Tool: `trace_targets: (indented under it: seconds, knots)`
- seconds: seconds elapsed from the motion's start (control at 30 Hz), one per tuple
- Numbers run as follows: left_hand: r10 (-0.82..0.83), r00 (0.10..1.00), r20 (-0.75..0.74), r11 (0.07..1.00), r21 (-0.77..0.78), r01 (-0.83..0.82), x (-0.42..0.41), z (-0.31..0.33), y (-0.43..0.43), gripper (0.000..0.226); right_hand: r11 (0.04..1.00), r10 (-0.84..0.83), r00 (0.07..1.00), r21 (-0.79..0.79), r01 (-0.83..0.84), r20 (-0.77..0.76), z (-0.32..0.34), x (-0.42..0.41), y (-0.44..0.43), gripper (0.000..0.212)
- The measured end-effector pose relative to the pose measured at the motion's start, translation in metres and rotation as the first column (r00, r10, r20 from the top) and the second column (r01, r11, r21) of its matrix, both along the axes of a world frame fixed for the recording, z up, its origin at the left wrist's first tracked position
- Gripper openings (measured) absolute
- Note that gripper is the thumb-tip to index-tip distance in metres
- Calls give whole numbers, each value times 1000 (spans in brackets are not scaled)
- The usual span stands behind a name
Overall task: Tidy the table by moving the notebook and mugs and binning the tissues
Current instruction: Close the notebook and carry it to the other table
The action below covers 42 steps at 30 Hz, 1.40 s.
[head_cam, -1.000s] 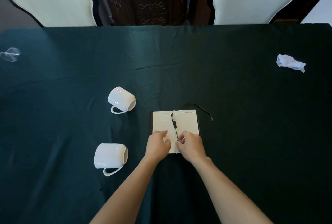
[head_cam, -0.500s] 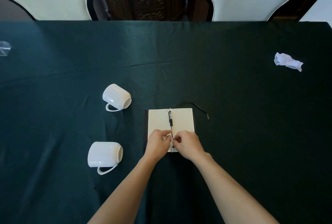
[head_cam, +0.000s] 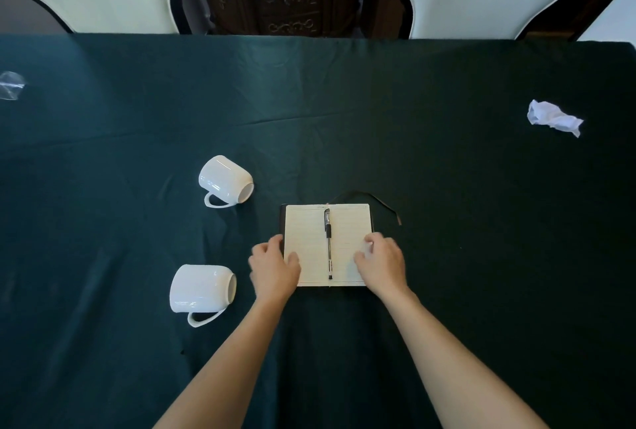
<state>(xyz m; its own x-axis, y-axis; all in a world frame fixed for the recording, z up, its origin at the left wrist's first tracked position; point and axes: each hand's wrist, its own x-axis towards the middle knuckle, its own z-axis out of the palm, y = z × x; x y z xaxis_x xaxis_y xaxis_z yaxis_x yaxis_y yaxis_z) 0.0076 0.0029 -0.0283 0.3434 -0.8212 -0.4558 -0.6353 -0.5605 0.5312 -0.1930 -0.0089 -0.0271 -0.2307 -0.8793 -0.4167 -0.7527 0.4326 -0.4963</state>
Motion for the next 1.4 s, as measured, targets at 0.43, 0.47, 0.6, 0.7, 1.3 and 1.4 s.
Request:
trace_targets:
  seconds: [0.43,0.47,0.6,0.7,1.3,1.4]
  knots:
    - [172,776,-607,978,8,-210,5,14,-16,29,902,-419,839,262,343,346,-6,-24,-9,37]
    - [142,730,-668,983,7,-184,3,18,-16,33,888,-452,801,285,361,393,-6,-24,-9,33]
    - [-33,776,-629,999,-6,37,-16,14,-16,31,864,-498,701,357,355,509,0,-26,-8,34]
    - [-258,860,-441,963,-42,267,-39,7,-9,40,860,-509,626,392,328,591,3,-27,-3,42]
    - [-86,897,-434,934,-348,-79,-23,66,-27,26,960,-269,475,197,198,838,47,-17,54,27]
    - [-117,805,-582,918,-373,-136,-6,102,-40,24,978,-186,392,132,161,901,78,-8,74,27]
